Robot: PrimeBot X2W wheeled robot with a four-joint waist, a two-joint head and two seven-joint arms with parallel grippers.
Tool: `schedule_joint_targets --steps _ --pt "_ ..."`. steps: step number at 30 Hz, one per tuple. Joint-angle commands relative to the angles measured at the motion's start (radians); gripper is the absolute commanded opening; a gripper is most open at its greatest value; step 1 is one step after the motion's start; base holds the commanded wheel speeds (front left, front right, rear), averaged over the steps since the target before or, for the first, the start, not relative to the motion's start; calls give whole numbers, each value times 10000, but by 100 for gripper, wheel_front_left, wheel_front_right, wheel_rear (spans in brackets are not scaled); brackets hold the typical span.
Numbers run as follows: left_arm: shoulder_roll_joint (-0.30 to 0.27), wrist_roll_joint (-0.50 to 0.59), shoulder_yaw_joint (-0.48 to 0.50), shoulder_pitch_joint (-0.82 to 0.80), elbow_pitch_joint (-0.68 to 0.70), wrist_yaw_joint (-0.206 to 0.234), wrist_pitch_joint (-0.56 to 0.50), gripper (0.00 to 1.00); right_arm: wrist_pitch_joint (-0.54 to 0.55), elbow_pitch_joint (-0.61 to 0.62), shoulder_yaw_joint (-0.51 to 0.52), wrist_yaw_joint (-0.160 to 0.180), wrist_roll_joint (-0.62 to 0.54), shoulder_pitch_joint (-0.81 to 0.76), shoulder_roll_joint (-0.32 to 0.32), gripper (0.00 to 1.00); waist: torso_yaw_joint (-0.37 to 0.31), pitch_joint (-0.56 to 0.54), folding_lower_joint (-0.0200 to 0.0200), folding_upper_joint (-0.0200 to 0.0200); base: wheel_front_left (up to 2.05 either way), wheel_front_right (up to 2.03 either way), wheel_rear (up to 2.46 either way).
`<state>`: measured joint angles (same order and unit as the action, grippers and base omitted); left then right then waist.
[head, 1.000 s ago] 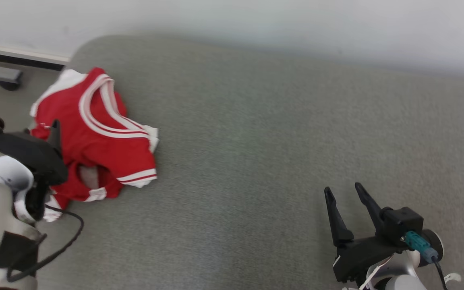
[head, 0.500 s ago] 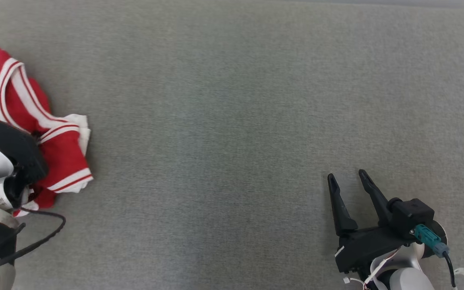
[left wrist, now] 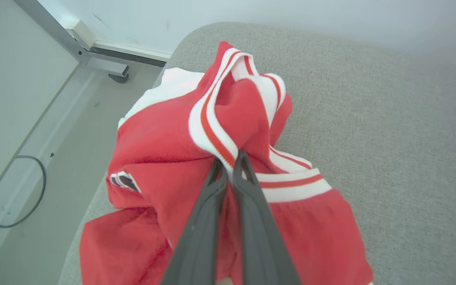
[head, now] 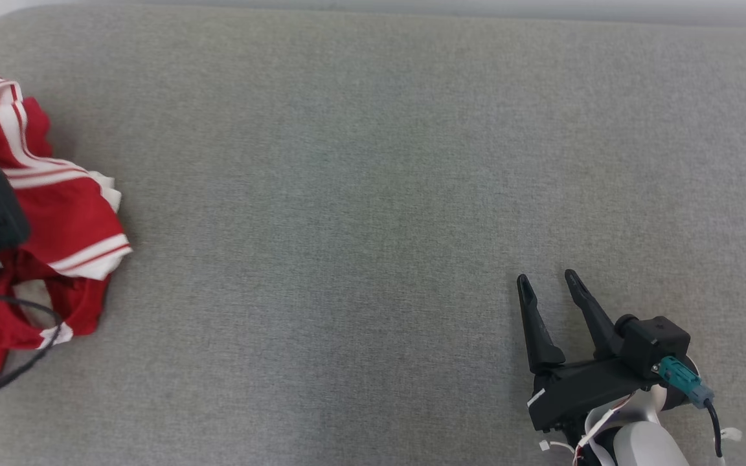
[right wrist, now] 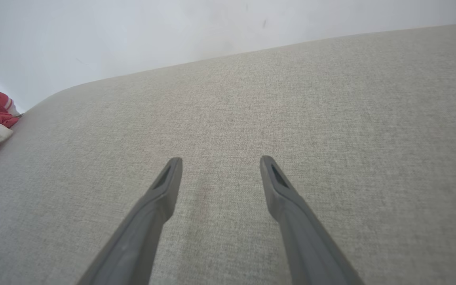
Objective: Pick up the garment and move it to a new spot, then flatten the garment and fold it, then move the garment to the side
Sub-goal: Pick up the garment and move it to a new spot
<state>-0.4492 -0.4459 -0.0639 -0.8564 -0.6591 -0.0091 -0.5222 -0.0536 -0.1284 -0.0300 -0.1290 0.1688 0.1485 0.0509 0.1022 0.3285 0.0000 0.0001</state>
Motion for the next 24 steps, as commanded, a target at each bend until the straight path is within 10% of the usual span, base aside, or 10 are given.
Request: schedule_joint_targets --steps 1,10,24 --pt "-211 -5 36 -185 317 -66 -72 0 -131 -134 -31 -34 90 114 -12 100 219 -235 0 -1 0 0 0" --pt "-717 -297 50 -752 2517 -549 -397 0 -896 -1260 -164 -34 744 198 -12 100 532 -1220 0 -1 0 0 0" --pt "679 -1078 -533 -1206 4733 -636 -312 0 -1667 -2630 71 -34 1056 26 -12 100 -1232 -2756 0 -1 0 0 0"
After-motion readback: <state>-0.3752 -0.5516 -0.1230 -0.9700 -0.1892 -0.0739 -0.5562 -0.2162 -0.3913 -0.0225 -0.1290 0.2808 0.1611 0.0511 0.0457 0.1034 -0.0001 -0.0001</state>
